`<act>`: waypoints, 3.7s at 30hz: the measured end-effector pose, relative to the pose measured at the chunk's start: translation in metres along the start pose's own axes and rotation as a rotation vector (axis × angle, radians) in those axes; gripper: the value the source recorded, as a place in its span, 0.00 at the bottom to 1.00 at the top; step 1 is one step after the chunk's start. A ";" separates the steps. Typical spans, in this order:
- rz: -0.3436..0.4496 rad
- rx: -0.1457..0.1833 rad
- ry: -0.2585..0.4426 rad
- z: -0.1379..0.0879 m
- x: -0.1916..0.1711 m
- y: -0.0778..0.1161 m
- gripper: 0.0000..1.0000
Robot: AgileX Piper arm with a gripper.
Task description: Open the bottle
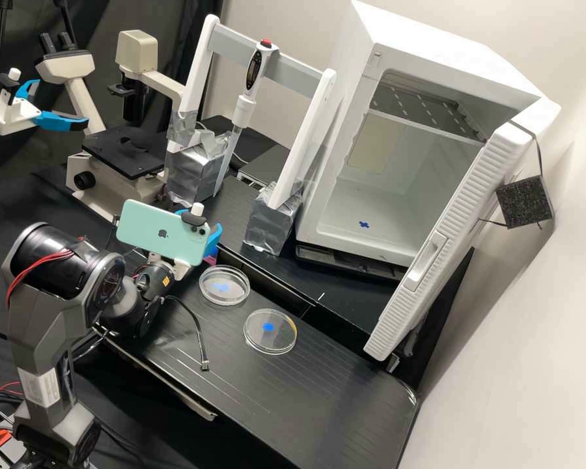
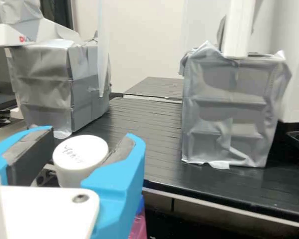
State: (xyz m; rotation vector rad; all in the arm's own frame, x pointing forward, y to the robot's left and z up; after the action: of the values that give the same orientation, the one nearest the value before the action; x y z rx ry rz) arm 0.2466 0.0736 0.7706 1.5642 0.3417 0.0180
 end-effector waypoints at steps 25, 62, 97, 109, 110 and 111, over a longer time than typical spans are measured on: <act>-0.004 -0.002 -0.010 0.003 0.001 -0.001 0.00; 0.016 -0.020 0.052 -0.013 -0.063 -0.006 0.00; -0.025 -0.041 0.037 -0.003 -0.070 -0.022 1.00; 0.173 -0.034 0.198 -0.030 -0.099 0.011 1.00; 0.202 -0.037 0.204 -0.033 -0.102 0.013 1.00; 0.228 -0.046 0.203 -0.035 -0.104 0.015 1.00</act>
State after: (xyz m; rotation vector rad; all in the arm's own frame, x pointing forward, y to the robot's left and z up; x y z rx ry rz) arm 0.1431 0.0846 0.8069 1.5522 0.3179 0.3616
